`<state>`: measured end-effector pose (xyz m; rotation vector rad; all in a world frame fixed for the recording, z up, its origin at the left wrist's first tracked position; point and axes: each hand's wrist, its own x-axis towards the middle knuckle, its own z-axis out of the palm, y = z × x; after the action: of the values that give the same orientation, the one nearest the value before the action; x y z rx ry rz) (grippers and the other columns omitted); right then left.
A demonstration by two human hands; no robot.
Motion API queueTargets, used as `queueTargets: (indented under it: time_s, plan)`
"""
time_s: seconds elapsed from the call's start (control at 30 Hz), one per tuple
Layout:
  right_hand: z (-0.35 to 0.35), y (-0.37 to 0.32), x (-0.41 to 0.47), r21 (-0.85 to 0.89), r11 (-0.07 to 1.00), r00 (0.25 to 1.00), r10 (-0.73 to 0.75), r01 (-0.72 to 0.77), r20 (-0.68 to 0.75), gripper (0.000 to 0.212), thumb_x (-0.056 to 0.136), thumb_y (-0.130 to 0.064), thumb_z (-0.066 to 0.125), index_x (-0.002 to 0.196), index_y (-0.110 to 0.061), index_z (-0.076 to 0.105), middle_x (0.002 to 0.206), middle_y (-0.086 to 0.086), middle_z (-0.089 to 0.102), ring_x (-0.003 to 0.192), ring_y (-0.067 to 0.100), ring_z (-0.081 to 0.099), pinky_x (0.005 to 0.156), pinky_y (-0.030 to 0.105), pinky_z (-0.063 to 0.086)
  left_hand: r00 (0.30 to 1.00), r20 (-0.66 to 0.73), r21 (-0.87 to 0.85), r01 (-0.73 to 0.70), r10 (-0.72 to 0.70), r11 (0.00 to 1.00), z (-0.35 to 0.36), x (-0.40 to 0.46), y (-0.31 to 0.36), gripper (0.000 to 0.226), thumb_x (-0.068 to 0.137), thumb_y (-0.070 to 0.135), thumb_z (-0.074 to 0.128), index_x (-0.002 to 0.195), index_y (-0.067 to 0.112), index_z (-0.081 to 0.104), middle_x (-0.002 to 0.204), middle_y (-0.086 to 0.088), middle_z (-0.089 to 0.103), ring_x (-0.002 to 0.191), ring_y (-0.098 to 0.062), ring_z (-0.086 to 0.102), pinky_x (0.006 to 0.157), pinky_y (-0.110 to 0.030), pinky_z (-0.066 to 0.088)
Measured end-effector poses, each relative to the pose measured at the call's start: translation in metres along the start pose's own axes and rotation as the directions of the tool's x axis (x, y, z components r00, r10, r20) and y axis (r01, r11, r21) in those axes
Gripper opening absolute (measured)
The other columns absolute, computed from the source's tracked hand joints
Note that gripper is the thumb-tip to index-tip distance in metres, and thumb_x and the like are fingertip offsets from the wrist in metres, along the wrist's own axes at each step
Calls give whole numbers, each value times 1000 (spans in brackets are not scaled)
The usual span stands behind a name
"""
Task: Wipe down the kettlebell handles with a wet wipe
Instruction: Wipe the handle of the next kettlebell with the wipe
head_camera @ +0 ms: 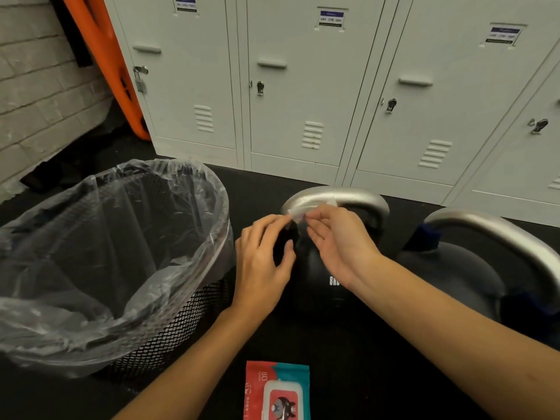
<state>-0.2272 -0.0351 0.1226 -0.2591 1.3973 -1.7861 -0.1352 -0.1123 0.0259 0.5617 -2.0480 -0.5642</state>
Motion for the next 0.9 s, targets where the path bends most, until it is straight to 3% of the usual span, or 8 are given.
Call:
queueTargets:
  time_s: [0.17,0.43,0.53,0.6,0.67,0.77,0.83,0.9]
  plan:
    - [-7,18,15,-179,979,994,-84,95,70,25,95,0,51,116,-7,64,112,5,72,112,13,65,108,32,43,991,75,-188,126,-113,974,-2,4,3,58,88,11,65,140,20,41,121,6,45,95,-5,50,86,-11,40]
    - [-20,18,11,-187,970,983,-135,157,127,26,96,3,50,113,-6,68,107,5,74,107,13,68,95,25,52,986,83,-241,159,-142,958,5,-3,6,40,87,12,66,125,21,54,112,9,46,91,-3,51,79,-12,43]
    - [-13,26,16,-367,912,980,-140,184,144,29,97,3,46,117,-9,65,108,5,73,106,14,68,93,26,53,988,112,-227,133,-110,965,8,-6,3,30,88,12,65,117,18,59,110,12,45,93,-2,52,81,-14,44]
    - [-12,31,21,-598,768,973,-160,228,165,25,99,-10,47,118,-17,62,109,0,72,107,15,66,98,37,52,984,135,-206,145,-118,968,10,-10,-1,26,89,11,64,114,17,60,109,12,46,92,-4,53,80,-14,45]
    - [-14,33,25,-800,540,965,-143,261,218,30,100,-17,44,128,-23,54,105,-3,68,115,20,60,109,46,41,976,155,-197,182,-153,963,10,-15,-5,25,89,13,64,113,17,61,108,11,48,91,-4,53,77,-13,44]
    - [-20,39,24,-908,252,943,-104,333,317,55,100,-12,38,153,-12,24,88,-6,62,120,19,54,120,34,-4,964,163,-196,241,-211,951,8,-21,-8,26,87,16,66,113,19,61,105,9,50,88,-5,53,75,-12,43]
    - [-24,44,19,-916,91,917,-127,390,378,58,100,-14,37,154,-5,16,101,-3,64,117,14,56,120,34,-14,956,157,-203,278,-249,939,7,-23,-8,26,86,15,67,111,20,61,103,9,51,86,-5,52,73,-11,42]
    - [-29,48,10,-892,-110,886,-116,438,449,52,102,-17,35,150,0,25,139,9,51,131,17,47,117,36,-18,950,159,-216,300,-269,929,7,-25,-8,23,86,14,68,106,22,61,99,9,52,84,-5,52,71,-10,41]
